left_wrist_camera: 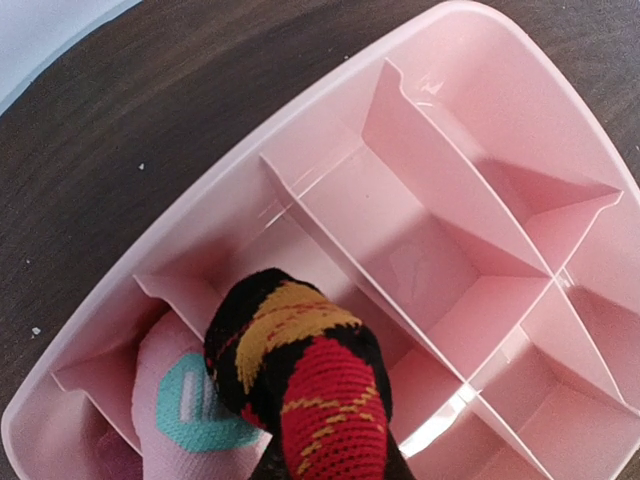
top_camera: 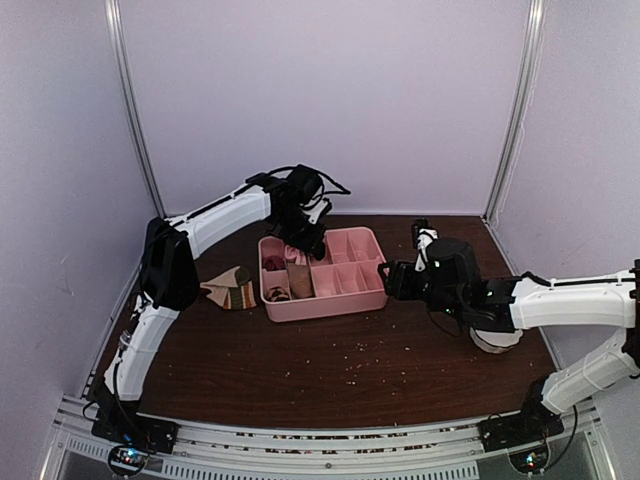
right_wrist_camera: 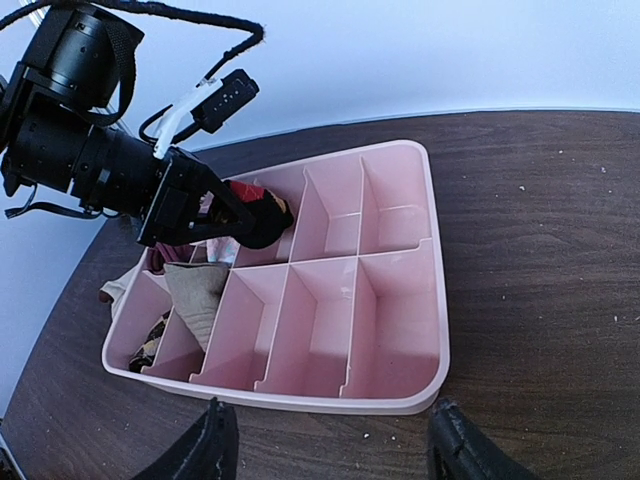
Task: Roll the socks
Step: Place the sock in the storage box.
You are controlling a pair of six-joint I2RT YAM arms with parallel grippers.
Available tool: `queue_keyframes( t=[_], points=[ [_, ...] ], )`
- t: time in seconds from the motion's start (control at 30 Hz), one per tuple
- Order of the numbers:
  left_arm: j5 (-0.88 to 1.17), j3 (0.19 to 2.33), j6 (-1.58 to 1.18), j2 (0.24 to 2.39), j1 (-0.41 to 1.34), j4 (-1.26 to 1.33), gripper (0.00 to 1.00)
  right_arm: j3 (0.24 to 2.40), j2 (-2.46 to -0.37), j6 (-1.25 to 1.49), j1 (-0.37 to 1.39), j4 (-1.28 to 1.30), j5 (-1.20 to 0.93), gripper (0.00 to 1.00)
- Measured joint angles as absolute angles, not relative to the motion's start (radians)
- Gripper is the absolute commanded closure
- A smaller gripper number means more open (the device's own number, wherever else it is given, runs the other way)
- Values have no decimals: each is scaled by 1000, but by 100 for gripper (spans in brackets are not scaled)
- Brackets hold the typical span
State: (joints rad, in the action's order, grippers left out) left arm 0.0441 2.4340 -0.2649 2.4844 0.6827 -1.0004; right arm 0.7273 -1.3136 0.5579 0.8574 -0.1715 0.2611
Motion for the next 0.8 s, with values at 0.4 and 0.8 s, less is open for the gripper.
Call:
queue_keyframes(
  t=[0.4, 0.8],
  points=[
    [92, 2459, -264, 2504, 683, -965, 100, 717, -1352, 589, 852, -205, 221, 38],
    [62, 2434, -260, 2504, 682, -957, 100, 695, -1353, 609, 852, -215, 207, 39]
  ],
)
